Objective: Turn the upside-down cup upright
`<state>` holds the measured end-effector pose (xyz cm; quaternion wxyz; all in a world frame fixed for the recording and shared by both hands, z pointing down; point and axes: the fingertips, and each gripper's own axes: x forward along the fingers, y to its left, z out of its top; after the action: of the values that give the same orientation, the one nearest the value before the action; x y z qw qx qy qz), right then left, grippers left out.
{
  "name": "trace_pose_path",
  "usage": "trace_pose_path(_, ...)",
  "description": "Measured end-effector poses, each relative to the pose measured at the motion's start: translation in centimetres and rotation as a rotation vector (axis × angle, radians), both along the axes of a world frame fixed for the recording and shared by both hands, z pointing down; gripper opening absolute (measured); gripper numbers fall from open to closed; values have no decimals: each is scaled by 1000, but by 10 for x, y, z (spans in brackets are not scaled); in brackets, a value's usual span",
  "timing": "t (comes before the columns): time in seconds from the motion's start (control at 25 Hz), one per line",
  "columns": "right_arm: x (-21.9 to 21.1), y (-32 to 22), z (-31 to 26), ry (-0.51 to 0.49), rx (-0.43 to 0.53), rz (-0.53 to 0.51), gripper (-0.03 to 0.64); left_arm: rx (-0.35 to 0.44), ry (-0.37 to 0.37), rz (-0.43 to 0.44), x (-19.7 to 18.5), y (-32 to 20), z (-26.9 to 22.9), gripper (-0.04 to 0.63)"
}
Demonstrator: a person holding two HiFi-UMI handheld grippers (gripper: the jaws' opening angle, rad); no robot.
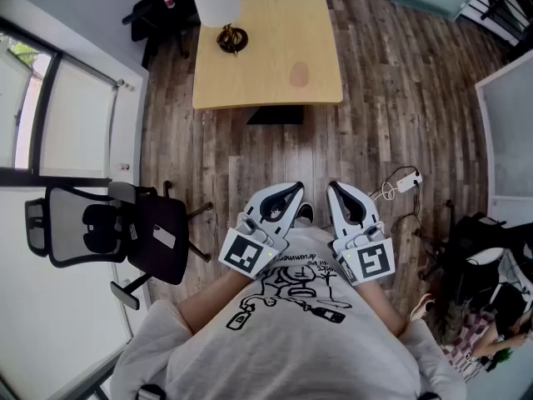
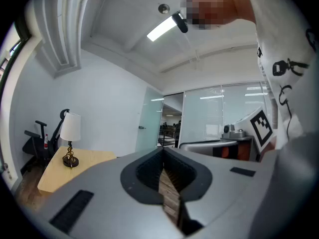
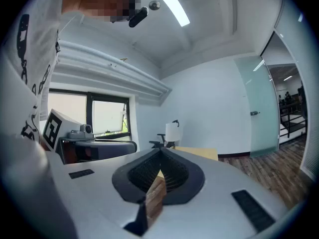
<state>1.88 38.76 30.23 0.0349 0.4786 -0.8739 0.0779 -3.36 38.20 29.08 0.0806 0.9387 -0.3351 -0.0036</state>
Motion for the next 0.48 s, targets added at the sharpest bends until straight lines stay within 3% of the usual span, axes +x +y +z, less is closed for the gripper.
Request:
trace_pose_path(0.32,26,-4,0,-15,6,-18,23,-14,-34,-38,20,-6,5,9)
trace_pose_path(0.48,34,-4,5,-37,4,-40,23,-18,-15,-41,36,-2,10,9)
